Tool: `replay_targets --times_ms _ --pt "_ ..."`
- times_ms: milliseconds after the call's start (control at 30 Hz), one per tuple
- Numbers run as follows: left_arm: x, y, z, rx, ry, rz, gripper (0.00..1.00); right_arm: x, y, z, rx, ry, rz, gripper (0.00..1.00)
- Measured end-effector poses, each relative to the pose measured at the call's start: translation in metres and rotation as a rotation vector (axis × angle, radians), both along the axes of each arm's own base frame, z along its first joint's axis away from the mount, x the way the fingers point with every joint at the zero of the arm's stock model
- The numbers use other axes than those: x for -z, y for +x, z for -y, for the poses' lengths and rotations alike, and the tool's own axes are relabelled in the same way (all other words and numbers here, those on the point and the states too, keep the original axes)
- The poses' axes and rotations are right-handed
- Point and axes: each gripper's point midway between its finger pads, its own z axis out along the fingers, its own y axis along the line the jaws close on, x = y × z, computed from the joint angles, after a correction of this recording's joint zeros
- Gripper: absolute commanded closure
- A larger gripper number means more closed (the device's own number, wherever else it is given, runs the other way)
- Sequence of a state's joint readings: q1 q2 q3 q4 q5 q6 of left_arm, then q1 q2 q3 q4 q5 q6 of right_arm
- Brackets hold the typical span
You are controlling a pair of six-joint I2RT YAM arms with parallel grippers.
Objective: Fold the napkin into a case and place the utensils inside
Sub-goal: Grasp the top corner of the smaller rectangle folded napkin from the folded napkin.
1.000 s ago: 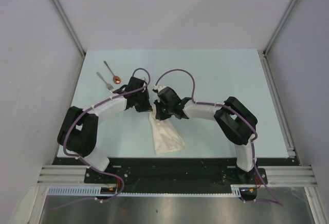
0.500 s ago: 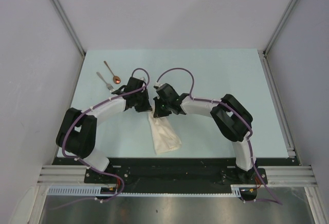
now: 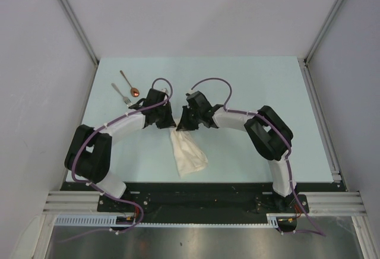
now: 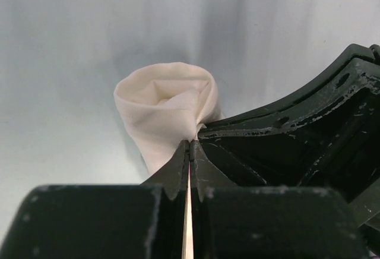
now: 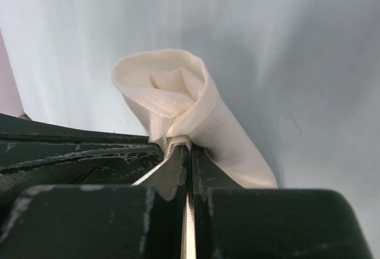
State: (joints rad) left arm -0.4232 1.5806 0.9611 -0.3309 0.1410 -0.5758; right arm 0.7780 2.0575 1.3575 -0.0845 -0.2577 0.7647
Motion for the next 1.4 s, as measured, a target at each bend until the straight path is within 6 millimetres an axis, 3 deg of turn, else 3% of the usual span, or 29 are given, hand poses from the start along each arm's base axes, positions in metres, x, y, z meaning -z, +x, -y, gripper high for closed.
replay_targets --times_ms 367,633,900,1033,1400 --pt "0.003 -0.002 -0.014 -0.033 0.024 -0.039 1.00 0.011 -0.017 -0.023 -0.060 -0.028 0.028 1.00" --pt "0.007 0.000 -0.020 -0.062 0.016 -0.044 1.00 0.004 -0.004 -0.026 0.012 0.041 0.000 0.99" --pt "0.013 0.002 -0.033 -0.103 0.016 -0.054 1.00 0.010 -0.006 -0.043 0.028 0.123 -0.050 0.94" --pt "0.016 0.003 -0.041 -0.125 0.004 -0.071 1.00 0.012 -0.009 -0.047 0.003 0.130 -0.031 0.80" --pt "0.020 -0.001 -0.046 -0.139 -0.042 -0.103 1.00 0.012 -0.013 -0.043 -0.105 0.092 0.071 0.70"
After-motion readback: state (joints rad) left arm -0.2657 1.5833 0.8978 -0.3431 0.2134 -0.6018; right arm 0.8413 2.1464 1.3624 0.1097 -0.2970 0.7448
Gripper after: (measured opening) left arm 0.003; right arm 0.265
